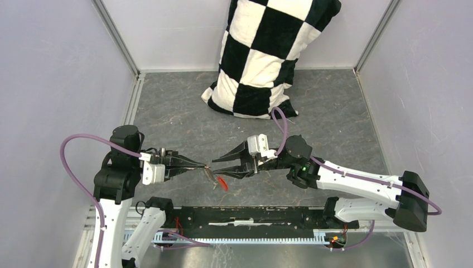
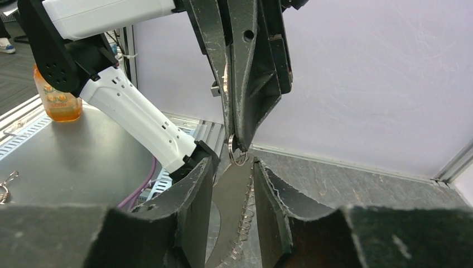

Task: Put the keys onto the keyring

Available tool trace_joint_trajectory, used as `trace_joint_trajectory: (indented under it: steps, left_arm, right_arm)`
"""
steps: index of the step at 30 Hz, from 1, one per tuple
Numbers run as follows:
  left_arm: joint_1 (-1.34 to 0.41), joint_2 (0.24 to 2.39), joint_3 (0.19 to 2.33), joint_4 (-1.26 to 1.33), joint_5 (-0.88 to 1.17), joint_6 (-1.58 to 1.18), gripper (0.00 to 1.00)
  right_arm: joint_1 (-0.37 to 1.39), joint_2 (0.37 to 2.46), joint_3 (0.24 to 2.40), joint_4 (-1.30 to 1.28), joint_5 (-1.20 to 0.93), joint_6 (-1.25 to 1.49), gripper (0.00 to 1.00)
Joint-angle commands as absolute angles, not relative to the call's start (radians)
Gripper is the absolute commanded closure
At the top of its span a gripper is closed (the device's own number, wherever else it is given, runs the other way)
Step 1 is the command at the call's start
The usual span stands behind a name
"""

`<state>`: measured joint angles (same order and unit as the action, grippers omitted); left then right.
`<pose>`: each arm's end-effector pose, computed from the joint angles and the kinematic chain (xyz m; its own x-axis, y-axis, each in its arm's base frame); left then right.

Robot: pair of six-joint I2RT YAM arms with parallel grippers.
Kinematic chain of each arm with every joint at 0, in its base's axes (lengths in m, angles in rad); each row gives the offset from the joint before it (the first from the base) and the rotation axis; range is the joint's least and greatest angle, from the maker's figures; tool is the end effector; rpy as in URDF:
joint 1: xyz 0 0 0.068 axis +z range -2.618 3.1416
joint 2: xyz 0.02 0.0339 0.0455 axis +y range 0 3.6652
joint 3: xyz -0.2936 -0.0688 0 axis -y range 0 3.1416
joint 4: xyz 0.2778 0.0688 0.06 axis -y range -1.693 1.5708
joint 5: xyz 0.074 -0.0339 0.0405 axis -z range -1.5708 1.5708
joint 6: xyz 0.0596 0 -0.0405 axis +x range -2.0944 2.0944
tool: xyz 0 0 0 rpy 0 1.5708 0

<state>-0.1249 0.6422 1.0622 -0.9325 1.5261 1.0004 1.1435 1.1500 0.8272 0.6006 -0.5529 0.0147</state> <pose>0.0728 -0.0692 0.4198 0.4691 -0.0210 -0.8829 0.8790 -0.0860 0.4690 0.0969 0.2883 0.3845 0.0992 0.2480 -0.9637 -0.9853 -0.1106 -0.1299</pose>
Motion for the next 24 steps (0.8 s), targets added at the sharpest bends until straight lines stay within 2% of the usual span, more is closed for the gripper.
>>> trace_joint_trajectory:
  steps: [1,13,24]
  left_arm:
    - [-0.127,0.650,1.098,-0.910,1.635,0.965,0.98]
    - [-0.127,0.645,1.100,-0.910,1.635,0.956,0.98]
    - [-0.127,0.645,1.077,-0.910,1.634,0.954,0.98]
  right_arm:
    - [1.150,1.175,0.856,0.672,-0.571,0.028,0.63]
    - [1.156,1.204,0.867,0.721,-0.557,0.058,0.75]
    - [1.157,1.183,0.854,0.753,-0.539,0.079,0.74]
